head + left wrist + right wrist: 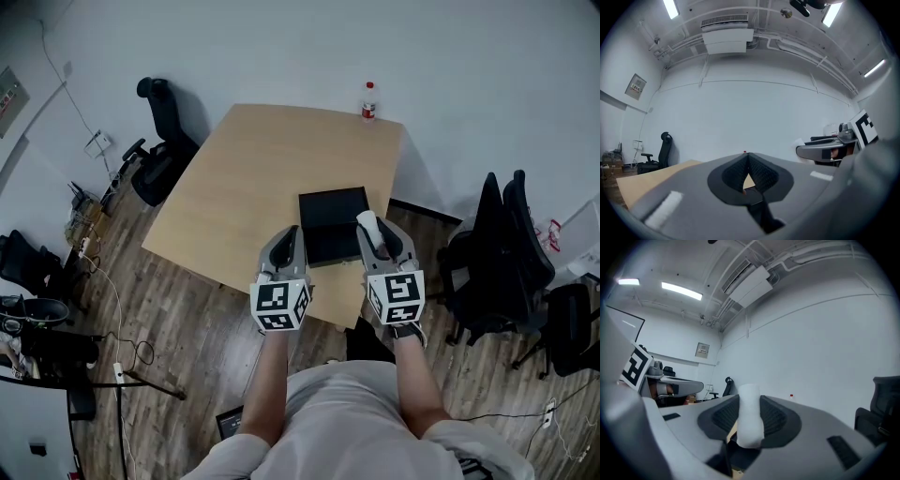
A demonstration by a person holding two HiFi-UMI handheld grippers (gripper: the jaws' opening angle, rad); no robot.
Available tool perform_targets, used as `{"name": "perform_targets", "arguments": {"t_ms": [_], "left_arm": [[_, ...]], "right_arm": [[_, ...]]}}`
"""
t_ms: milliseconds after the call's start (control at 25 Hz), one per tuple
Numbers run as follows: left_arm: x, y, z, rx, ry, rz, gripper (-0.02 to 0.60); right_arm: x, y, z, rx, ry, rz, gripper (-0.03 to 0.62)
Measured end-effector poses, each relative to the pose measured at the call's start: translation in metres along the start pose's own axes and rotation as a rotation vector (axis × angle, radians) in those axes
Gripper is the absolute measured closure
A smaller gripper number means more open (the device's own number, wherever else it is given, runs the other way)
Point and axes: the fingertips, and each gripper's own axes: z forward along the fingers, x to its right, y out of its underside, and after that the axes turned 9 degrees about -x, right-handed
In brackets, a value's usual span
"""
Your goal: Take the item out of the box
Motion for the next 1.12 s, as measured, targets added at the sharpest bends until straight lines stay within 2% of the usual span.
{"name": "perform_targets", "arguments": {"t_ms": [280,560,1120], "left_arm": [[0.007,-0.015,-0.006,0.055,-0.005,0.019,0.572],[0.011,-0.020,-0.008,0.067,-0.006,0.034,0.572],[0.006,0.011,0.006,0.000,0.000,0.021,0.572]], "right_arm": [[0.007,-0.012,-0.018,0.047,0.054,-0.055,0.459],[0.010,-0.023,-0.020,0.069,0.048,-0.048,0.459],[0.006,-0.001,0.000,0.027,0.024,-0.025,0.459]]}}
